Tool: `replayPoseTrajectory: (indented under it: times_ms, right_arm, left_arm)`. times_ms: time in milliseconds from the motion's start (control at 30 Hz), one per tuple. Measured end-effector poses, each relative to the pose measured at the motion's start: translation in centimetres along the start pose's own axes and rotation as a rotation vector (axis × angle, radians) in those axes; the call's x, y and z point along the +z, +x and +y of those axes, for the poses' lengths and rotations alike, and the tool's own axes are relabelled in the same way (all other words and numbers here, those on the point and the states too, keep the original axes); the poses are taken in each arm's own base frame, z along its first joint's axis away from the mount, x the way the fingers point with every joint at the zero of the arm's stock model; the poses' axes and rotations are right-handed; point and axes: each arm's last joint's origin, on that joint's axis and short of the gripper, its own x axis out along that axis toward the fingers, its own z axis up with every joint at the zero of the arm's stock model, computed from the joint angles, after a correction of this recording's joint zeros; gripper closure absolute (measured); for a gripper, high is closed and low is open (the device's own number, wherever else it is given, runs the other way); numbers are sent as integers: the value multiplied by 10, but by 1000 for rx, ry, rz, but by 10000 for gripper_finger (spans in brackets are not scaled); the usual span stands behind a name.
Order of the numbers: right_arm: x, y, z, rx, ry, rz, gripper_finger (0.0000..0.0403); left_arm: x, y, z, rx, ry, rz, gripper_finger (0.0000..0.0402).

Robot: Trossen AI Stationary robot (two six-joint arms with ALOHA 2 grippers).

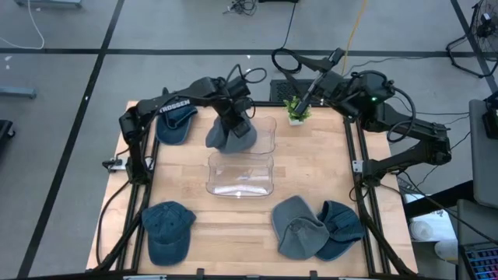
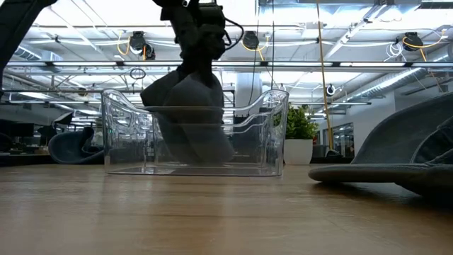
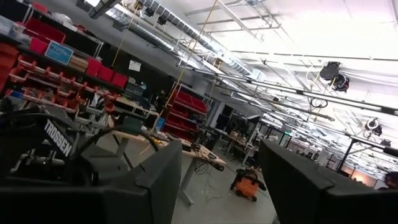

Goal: Pick & Place hat
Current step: Put the top gray cap into the top transparent bin, then put the gray cap into the top transparent bin

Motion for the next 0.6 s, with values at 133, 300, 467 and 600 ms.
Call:
replayPoseTrajectory:
  times_ms: [133, 300, 467, 600]
  right_arm:
    - [0, 0, 0, -1, -3, -1, 202]
    - [0, 0, 0, 2, -4, 5, 202]
    - [-2, 0, 1, 11, -8, 20, 202]
    - [-6, 0, 3, 38, -23, 63, 202]
  left_arm:
    - [0, -15, 1, 1, -34, -32, 270]
    - [-3, -35, 7, 6, -75, -76, 186]
    - [-7, -66, 9, 0, -66, -180, 122]
    - [-13, -96, 4, -12, -5, -298, 89]
